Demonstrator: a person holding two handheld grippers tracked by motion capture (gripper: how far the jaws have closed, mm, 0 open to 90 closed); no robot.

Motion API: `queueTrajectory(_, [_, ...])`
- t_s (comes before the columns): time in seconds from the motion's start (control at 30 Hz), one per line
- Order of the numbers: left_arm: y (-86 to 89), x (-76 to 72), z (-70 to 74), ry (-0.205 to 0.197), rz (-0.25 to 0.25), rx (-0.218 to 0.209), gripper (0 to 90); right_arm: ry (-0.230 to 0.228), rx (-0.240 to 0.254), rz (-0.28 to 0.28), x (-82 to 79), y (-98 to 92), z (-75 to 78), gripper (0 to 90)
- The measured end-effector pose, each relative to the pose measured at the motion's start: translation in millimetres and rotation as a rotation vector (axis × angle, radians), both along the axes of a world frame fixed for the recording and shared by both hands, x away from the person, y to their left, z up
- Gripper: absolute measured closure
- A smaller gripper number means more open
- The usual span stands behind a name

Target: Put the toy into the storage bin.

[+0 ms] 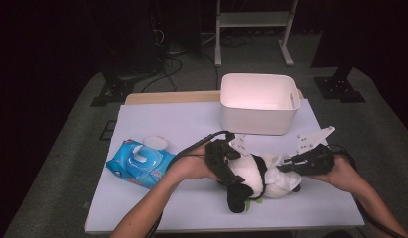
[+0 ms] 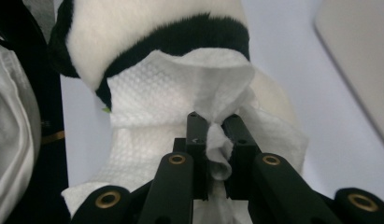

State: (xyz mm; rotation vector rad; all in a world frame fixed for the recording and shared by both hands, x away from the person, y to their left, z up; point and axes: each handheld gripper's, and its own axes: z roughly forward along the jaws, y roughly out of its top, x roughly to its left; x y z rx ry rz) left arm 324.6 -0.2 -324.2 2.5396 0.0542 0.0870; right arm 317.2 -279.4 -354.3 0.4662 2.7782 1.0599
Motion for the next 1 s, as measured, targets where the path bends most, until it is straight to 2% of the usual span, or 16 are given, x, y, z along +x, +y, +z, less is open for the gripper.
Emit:
queueTrajectory(0.17, [-6.0,1.9,-0.9,-0.013,-0.011,0.017,25.1,0.024,0.02,-0.008,-5.4,-4.5,-10.3,82.4])
queueTrajectory(0.27, [-10.1,4.5,-0.3,-0.039,-0.002,0.038,25.1,0.036,0.03,-0.011,-10.0,-8.5,-14.0,82.6])
queueTrajectory(0.4, [-13.2,9.1,0.2,-0.038,0.001,0.034,25.1,0.039,0.043,-0.018,-16.5,-14.1,-17.7,82.6])
queueTrajectory(0.43, [-13.8,9.8,0.9,-0.033,0.001,0.031,25.1,0.038,0.055,-0.025,-18.3,-15.8,-19.3,82.6])
queueTrajectory(0.63, [-12.8,11.2,6.0,0.008,0.0,0.008,25.1,0.038,0.056,-0.021,-18.9,-14.3,-19.7,82.5])
queueTrajectory(0.67, [-11.9,12.1,5.3,0.019,0.002,0.002,25.5,0.035,0.059,-0.014,-19.1,-10.4,-18.5,82.5])
queueTrajectory(0.77, [-10.2,13.8,-1.7,0.04,-0.002,0.038,25.7,0.032,0.063,0.008,-19.1,-4.4,-16.5,82.4])
queueTrajectory(0.8, [-9.7,13.0,-5.1,0.05,-0.003,0.048,25.7,0.02,0.054,0.035,-18.9,1.8,-14.2,82.4])
queueTrajectory(0.87, [-8.1,11.2,-10.6,0.051,-0.005,0.054,25.7,0.021,0.054,0.042,-19.3,4.5,-12.7,82.2])
queueTrajectory(1.0, [-3.0,10.5,-13.6,0.057,0.003,0.032,25.7,-0.012,0.044,0.062,-23.4,12.0,-3.9,79.1])
